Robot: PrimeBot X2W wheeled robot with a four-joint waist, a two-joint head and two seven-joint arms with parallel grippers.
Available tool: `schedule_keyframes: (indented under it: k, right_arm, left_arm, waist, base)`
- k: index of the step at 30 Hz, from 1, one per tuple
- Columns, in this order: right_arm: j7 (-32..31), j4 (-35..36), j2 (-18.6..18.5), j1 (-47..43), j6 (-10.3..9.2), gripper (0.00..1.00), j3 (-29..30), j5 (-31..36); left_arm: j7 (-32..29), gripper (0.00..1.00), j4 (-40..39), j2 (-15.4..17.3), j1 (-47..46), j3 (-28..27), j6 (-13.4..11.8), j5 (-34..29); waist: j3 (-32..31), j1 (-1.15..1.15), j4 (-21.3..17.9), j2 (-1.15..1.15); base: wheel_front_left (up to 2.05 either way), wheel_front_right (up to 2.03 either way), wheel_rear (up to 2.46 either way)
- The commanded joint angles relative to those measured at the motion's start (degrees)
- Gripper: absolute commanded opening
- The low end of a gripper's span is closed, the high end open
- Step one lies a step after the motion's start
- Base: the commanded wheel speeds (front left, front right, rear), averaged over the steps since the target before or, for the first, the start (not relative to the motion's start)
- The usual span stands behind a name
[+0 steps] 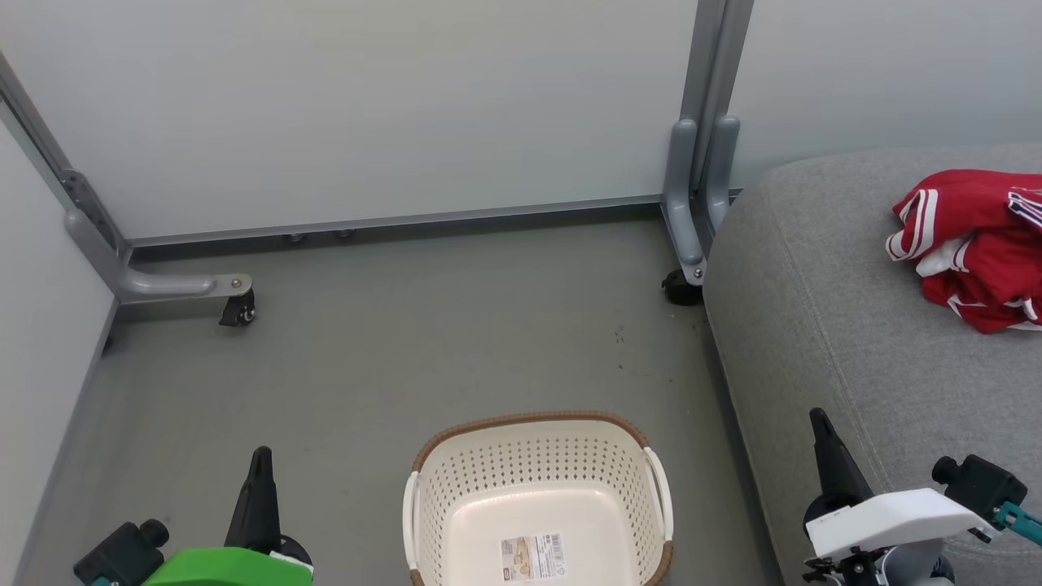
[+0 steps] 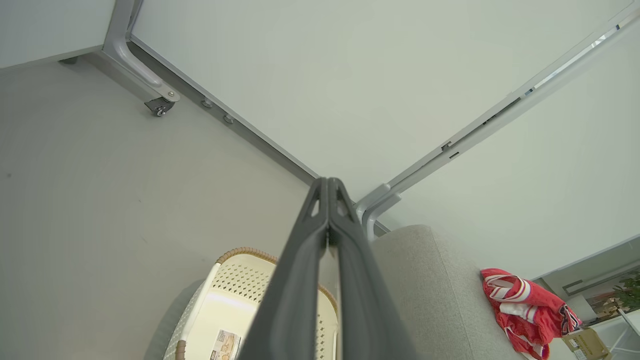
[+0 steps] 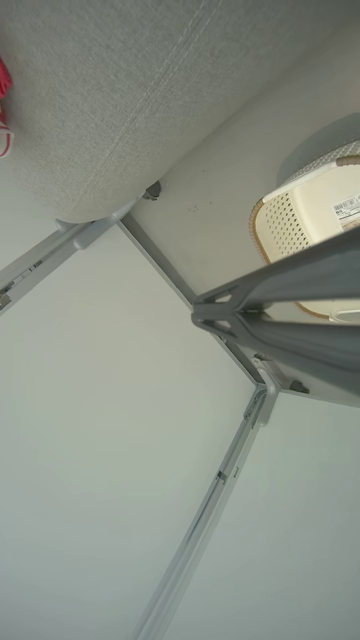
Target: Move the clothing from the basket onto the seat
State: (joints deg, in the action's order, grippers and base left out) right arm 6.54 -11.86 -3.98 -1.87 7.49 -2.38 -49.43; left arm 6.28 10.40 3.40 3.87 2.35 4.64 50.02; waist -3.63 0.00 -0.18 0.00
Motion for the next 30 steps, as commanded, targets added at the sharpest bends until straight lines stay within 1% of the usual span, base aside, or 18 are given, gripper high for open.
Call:
schedule_keyframes:
  k: [1, 17, 30]
  right_arm:
    - [-0.5, 0.5, -0.2, 1.8, 0.02, 0.0, 0.4, -2.0]
    - [-3.2, -0.1, -0.3, 3.4, 0.02, 0.0, 2.0, -12.8]
    - [-5.2, -0.6, -0.4, 4.6, 0.02, 0.0, 3.2, -20.3]
  left_arm:
    - [-0.4, 0.0, -0.4, 0.6, -1.9, -0.4, 0.4, 2.0]
    - [-3.2, 0.0, 0.6, 0.7, -4.1, -2.1, 1.1, 12.5]
    - [-5.2, 0.0, 1.3, 0.7, -5.7, -3.4, 1.5, 19.9]
  waist:
    - [0.1, 0.0, 0.0, 0.0]
    - [0.8, 0.0, 0.0, 0.0]
    - [1.4, 0.0, 0.1, 0.0]
  base:
    - [0.0, 0.0, 0.0]
    - [0.0, 0.0, 0.0]
    - [0.0, 0.0, 0.0]
